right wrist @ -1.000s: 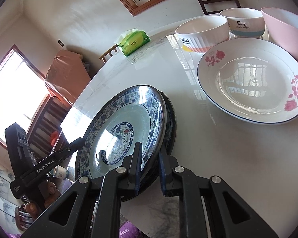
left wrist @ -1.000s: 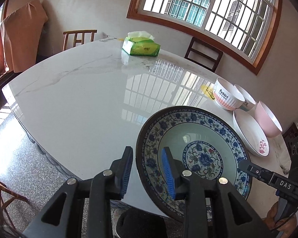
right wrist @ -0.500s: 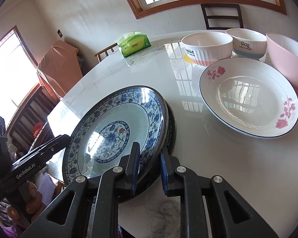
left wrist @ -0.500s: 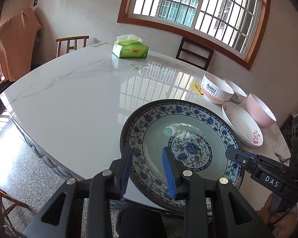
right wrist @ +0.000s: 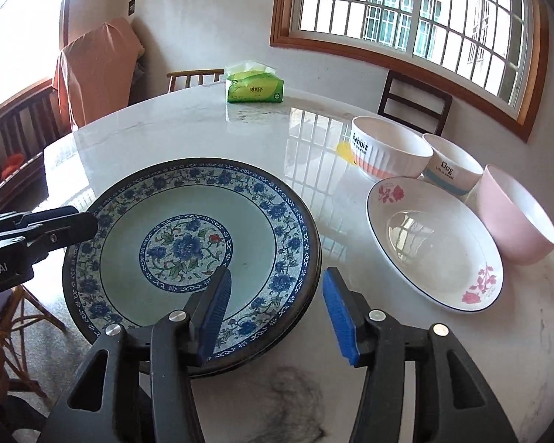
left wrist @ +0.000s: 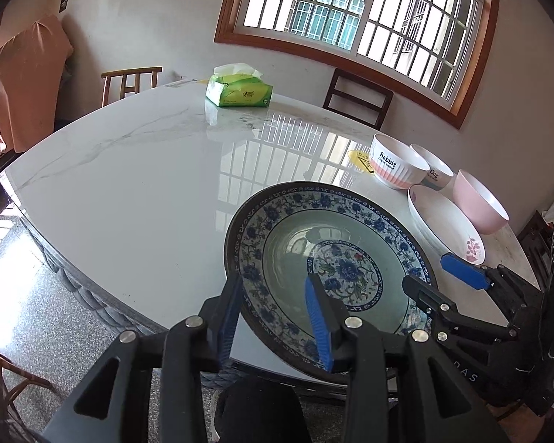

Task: Organize plates and bowls

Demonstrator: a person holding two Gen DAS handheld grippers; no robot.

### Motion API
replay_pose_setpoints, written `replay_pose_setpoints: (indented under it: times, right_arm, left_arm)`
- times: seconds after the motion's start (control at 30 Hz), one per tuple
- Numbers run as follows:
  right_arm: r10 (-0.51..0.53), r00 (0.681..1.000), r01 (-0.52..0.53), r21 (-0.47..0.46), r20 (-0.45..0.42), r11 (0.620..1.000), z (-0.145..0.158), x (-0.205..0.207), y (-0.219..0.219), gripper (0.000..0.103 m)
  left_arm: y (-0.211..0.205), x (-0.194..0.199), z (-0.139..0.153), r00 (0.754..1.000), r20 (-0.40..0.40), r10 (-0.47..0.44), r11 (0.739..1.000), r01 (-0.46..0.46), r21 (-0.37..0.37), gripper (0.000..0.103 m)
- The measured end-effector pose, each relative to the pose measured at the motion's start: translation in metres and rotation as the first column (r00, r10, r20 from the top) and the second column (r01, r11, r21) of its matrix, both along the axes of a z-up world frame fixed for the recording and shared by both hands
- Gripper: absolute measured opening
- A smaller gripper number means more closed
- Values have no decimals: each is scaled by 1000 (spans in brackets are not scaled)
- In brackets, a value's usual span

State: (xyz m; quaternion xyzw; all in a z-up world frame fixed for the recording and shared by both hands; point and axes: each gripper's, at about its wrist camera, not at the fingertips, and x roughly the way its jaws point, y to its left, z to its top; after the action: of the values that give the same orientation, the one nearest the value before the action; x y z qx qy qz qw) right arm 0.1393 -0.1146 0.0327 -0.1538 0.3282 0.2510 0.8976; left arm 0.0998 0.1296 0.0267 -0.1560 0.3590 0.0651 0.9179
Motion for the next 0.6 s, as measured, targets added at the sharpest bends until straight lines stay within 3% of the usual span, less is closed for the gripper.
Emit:
replay_pose_setpoints:
  times: [0.1,0.2,0.3,0.4,0.6]
  right_arm:
    - [-21,1000,21,35,7,999,5,0,-6,56]
    - [-57,998,62,156,-36,986,12,5,-32,56]
    - [-91,987,130,310,-136,942,12,16,-72,57]
    - [-141,970,208,375,-199,903,7,24,-110,58]
    - [-272,939,338,401,-213,852,-4,36,-179,58]
  left_arm:
    - [0,-1,1,1000,-1,-7,1000,7,-13,36]
    - [-4,-3,5,1000,5,-21,1000,21,0,36]
    - [-12,-3,12,999,21,-40,999,40,9,36]
    - [-23,2,19,996,20,-85,996,85,-3,36]
    - [-49,32,21,971,-12,-237,959,232,-164,36]
